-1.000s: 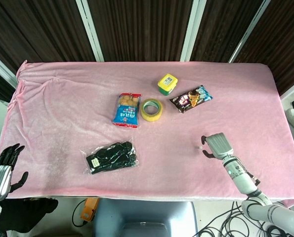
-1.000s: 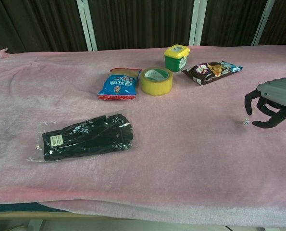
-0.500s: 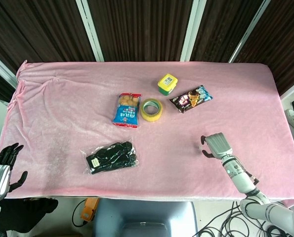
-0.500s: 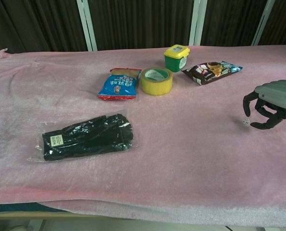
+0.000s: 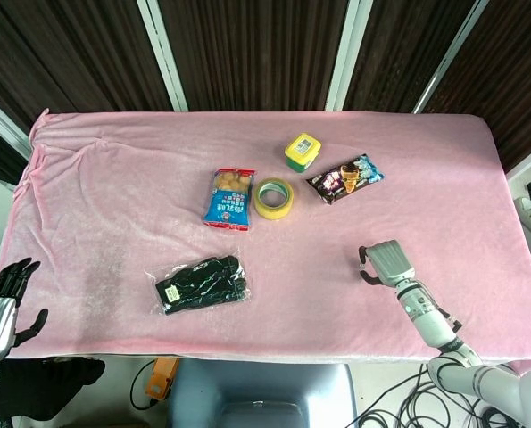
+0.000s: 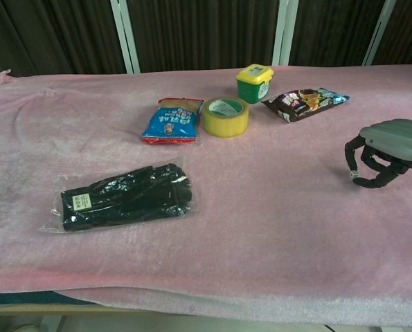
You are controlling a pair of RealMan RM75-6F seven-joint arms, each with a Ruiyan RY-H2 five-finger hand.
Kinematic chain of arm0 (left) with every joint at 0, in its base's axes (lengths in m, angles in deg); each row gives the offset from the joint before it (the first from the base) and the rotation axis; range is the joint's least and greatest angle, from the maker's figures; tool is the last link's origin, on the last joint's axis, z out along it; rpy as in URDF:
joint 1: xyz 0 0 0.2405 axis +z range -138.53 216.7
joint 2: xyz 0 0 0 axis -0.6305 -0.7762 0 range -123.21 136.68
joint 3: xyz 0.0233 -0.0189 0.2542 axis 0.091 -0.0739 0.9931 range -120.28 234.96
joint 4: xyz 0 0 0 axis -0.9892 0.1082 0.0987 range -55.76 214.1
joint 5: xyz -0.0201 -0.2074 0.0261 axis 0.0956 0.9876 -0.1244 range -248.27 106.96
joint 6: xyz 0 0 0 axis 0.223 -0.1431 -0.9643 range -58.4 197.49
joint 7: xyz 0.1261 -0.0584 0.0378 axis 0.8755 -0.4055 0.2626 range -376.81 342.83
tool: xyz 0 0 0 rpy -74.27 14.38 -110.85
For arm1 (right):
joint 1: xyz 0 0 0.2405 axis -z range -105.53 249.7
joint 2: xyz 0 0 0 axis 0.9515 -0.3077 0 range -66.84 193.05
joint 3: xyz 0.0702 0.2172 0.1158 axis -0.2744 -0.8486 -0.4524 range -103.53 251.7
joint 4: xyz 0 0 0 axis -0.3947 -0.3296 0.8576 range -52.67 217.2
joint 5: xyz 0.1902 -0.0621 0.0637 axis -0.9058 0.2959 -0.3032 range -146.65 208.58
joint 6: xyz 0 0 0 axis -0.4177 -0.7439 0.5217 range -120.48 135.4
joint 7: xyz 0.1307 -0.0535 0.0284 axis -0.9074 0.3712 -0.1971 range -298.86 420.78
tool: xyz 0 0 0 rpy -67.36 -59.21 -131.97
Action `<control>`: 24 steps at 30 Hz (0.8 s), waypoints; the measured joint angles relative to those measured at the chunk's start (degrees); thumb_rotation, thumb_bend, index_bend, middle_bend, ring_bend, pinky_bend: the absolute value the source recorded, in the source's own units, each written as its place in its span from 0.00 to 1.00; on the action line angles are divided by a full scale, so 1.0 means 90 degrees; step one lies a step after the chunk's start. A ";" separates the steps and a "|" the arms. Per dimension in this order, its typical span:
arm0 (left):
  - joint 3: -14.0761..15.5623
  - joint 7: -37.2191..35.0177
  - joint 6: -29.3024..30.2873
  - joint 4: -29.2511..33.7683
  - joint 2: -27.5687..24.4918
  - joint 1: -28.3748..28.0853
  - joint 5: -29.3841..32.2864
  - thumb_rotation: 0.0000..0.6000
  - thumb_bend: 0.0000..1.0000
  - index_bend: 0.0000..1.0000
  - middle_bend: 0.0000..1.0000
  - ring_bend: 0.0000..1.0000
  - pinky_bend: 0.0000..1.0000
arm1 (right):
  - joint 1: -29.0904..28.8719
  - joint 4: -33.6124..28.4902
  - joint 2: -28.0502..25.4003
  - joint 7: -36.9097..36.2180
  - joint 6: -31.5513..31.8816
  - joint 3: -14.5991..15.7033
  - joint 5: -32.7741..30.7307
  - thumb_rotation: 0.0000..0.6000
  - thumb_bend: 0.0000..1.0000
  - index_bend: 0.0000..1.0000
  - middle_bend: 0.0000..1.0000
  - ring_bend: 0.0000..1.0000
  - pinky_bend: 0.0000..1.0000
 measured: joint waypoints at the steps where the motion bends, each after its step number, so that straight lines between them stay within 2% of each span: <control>1: 0.0001 0.0000 0.0003 -0.0003 0.0000 0.0001 -0.0004 1.00 0.34 0.13 0.09 0.10 0.33 | -0.0002 0.0014 0.0010 -0.0015 0.0009 0.0000 0.0009 1.00 0.46 0.66 0.94 1.00 1.00; 9: 0.0000 -0.0017 0.0010 -0.0002 -0.0003 0.0002 -0.0007 1.00 0.34 0.13 0.09 0.10 0.33 | -0.0022 0.0117 0.0080 -0.0106 0.0019 0.0003 0.0052 1.00 0.48 0.67 0.94 1.00 1.00; 15: -0.0003 -0.0021 0.0010 -0.0004 -0.0005 0.0003 -0.0002 1.00 0.34 0.13 0.09 0.10 0.33 | -0.0017 0.0182 0.0108 -0.0146 0.0070 0.0016 0.0097 1.00 0.58 0.73 0.95 1.00 1.00; 24: -0.0005 -0.0005 -0.0005 -0.0001 0.0002 -0.0004 0.0009 1.00 0.34 0.13 0.09 0.10 0.33 | 0.0018 -0.0069 -0.0005 -0.0271 0.0353 -0.0022 0.0211 1.00 0.59 0.76 0.95 1.00 1.00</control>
